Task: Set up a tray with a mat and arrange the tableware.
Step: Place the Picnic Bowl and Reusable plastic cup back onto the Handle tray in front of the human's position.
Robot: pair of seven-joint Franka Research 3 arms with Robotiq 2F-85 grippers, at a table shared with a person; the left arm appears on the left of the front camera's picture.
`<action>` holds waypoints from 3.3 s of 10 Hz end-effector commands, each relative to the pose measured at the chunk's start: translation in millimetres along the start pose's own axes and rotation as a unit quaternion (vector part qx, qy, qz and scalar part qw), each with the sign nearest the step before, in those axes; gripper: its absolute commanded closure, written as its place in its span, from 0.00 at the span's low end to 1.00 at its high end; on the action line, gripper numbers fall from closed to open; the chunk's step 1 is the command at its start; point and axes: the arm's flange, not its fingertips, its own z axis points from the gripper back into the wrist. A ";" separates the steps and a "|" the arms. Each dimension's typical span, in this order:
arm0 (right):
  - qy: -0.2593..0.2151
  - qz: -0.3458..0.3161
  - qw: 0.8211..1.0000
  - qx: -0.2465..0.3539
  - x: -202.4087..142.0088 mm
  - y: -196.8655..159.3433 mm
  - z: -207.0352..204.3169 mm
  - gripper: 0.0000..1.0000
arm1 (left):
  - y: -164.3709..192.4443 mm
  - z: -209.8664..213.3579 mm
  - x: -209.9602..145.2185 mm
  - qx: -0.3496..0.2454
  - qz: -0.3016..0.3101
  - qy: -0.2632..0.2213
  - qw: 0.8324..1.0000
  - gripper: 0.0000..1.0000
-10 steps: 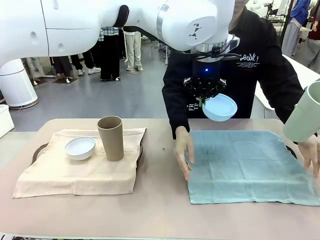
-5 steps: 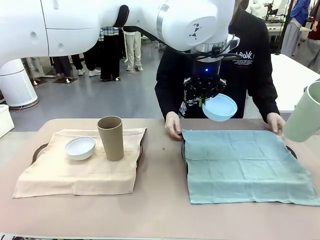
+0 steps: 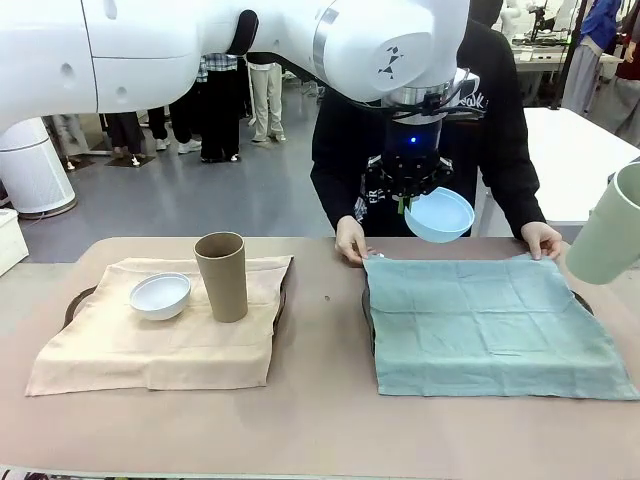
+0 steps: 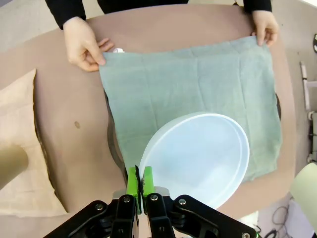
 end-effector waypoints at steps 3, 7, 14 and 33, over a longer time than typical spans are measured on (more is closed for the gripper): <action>0.006 0.000 1.000 0.004 1.4 -1.0 1.8 1.00 | -1.3 5.0 5.4 -0.008 -0.006 0.003 1.000 1.00; 0.006 0.000 1.000 0.004 1.4 -1.0 1.8 1.00 | -1.3 5.0 5.4 -0.008 -0.006 0.003 1.000 1.00; -0.011 -0.025 1.000 0.001 -40.4 -68.8 -46.7 0.15 | 4.5 -50.0 22.0 -0.037 0.024 0.061 0.997 0.96; -0.068 -0.227 0.971 -0.038 -159.0 -98.5 -121.8 0.15 | 16.8 -161.2 22.2 -0.076 0.069 0.105 0.989 0.96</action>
